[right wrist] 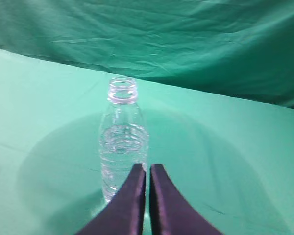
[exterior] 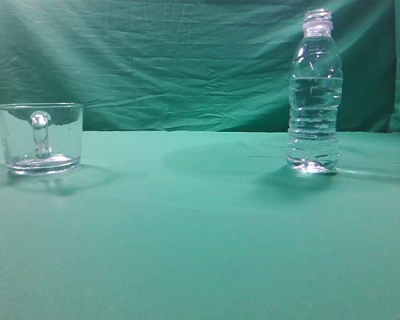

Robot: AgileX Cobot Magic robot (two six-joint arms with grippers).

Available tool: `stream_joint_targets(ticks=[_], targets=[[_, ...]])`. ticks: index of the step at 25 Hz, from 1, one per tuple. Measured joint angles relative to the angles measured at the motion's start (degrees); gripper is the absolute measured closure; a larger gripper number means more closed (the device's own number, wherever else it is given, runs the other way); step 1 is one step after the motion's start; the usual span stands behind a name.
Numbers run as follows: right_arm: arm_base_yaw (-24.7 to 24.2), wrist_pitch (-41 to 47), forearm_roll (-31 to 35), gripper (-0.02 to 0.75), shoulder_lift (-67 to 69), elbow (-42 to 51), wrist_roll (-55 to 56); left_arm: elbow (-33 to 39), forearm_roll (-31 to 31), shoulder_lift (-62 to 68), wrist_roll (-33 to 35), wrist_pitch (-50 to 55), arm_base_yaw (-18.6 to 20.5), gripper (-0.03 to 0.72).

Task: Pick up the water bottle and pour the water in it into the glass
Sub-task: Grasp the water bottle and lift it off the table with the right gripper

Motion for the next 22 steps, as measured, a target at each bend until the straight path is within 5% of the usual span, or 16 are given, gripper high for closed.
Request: stream_joint_targets(ticks=[5, 13, 15, 22], targets=[[3.05, -9.71, -0.40, 0.690, 11.11, 0.00, 0.00, 0.00, 0.00, 0.00, 0.00, 0.00, 0.00, 0.688], [3.79, -18.88, -1.44, 0.155, 26.40, -4.03, 1.08, 0.00, 0.00, 0.00, 0.00, 0.00, 0.00, 0.688], [3.79, -19.00, -1.44, 0.083, 29.90, -6.33, 2.14, 0.00, 0.00, 0.00, 0.00, 0.00, 0.00, 0.688], [3.79, -20.20, -0.86, 0.069, 38.65, -11.07, 2.52, 0.00, 0.00, 0.00, 0.00, 0.00, 0.00, 0.688]])
